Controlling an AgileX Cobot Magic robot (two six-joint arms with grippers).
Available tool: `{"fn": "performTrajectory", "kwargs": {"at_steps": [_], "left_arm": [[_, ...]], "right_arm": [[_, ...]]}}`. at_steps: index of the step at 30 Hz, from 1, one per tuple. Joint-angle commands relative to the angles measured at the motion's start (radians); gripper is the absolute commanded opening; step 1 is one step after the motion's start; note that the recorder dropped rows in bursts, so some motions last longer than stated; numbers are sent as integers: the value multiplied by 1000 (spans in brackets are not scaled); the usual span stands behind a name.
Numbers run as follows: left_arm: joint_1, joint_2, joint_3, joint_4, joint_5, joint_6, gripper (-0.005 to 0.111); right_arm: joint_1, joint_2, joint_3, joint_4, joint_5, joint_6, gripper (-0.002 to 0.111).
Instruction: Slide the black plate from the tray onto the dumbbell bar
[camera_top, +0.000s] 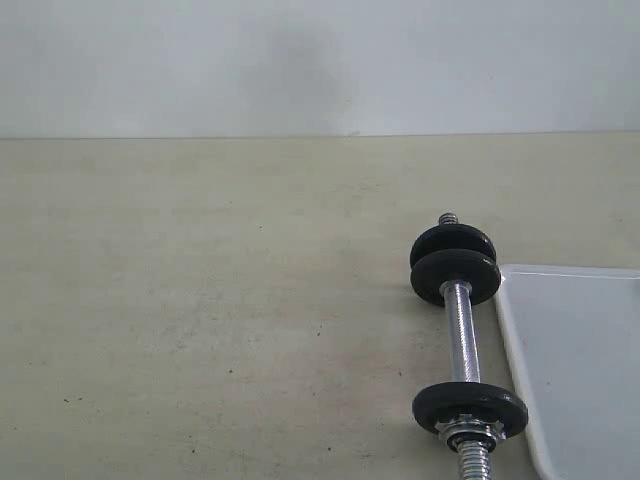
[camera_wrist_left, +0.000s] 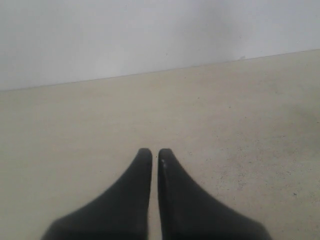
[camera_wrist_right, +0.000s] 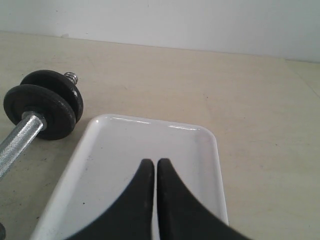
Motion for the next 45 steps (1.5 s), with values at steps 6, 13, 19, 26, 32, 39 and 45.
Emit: {"fn": "performTrajectory", "kwargs": {"at_steps": [6, 13, 19, 26, 32, 39, 45], "left_arm": [[3, -3, 3, 41, 16, -12, 4], [3, -3, 3, 49, 20, -16, 4], [54, -3, 3, 51, 21, -24, 4], [164, -3, 3, 51, 21, -24, 4], [187, -3, 3, 48, 21, -24, 4], [202, -3, 3, 38, 19, -24, 4], [220, -3, 3, 38, 19, -24, 4]], "right_arm": [[-8, -5, 0, 0, -11, -1, 0], [-8, -5, 0, 0, -11, -1, 0], [-8, -5, 0, 0, -11, -1, 0], [-8, -5, 0, 0, -11, -1, 0], [-8, -5, 0, 0, -11, -1, 0], [-8, -5, 0, 0, -11, -1, 0], [-8, -5, 0, 0, -11, -1, 0]]}}
